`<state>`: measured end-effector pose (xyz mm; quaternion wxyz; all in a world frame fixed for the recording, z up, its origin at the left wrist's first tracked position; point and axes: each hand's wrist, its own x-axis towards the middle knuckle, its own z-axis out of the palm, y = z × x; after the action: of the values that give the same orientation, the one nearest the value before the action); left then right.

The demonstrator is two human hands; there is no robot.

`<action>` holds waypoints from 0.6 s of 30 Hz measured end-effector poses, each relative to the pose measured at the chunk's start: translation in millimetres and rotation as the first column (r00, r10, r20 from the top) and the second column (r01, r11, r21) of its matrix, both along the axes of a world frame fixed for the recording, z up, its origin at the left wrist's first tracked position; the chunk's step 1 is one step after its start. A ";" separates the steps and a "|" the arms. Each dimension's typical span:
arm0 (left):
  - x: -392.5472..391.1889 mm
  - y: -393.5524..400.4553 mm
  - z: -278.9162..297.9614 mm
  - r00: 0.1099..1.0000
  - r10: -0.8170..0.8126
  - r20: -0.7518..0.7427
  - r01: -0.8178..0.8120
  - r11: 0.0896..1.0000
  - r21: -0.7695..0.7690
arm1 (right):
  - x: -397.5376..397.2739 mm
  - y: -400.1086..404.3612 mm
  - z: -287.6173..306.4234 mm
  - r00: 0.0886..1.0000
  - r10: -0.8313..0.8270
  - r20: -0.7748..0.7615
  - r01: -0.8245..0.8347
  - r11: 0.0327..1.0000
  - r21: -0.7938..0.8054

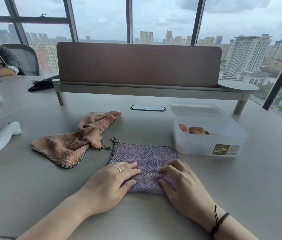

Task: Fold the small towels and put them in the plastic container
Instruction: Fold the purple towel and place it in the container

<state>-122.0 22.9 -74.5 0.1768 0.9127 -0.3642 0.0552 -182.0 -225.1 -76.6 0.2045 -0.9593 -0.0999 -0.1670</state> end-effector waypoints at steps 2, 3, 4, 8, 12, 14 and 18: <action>-0.1 -1.5 2.2 0.999 0.036 -0.036 -0.033 0.997 0.074 | -2.5 -0.1 -1.2 1.000 0.010 -0.013 -0.011 0.996 -0.084; -0.6 -1.8 2.9 0.996 0.057 -0.065 -0.049 0.993 0.112 | -3.9 0.0 -1.7 0.999 0.016 -0.044 -0.021 0.991 -0.129; -1.3 -2.1 3.5 0.993 0.074 -0.094 -0.059 0.987 0.149 | -5.6 0.0 -2.2 0.996 0.021 -0.083 -0.035 0.985 -0.167; -4.5 -3.9 4.1 0.990 0.074 -0.119 -0.033 0.948 0.316 | -15.3 -6.8 -1.5 0.957 0.032 -0.289 -0.101 0.969 -0.227; -5.7 -6.4 6.7 0.987 0.079 -0.138 -0.024 0.934 0.357 | -24.4 -10.2 6.6 0.928 0.021 -0.373 -0.128 0.956 -0.263; -6.7 -7.5 8.2 0.986 0.085 -0.145 -0.028 0.935 0.354 | -26.9 -9.9 8.8 0.926 0.022 -0.377 -0.137 0.951 -0.279; -4.7 -4.9 16.3 0.990 0.075 -0.117 -0.040 0.961 0.272 | -24.1 -8.5 14.1 0.912 0.054 -0.406 -0.157 0.962 -0.224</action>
<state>-126.7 18.0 -58.2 0.0721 0.9401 -0.3297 -0.0475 -206.1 -233.6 -62.5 0.1060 -0.9844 -0.1289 0.0558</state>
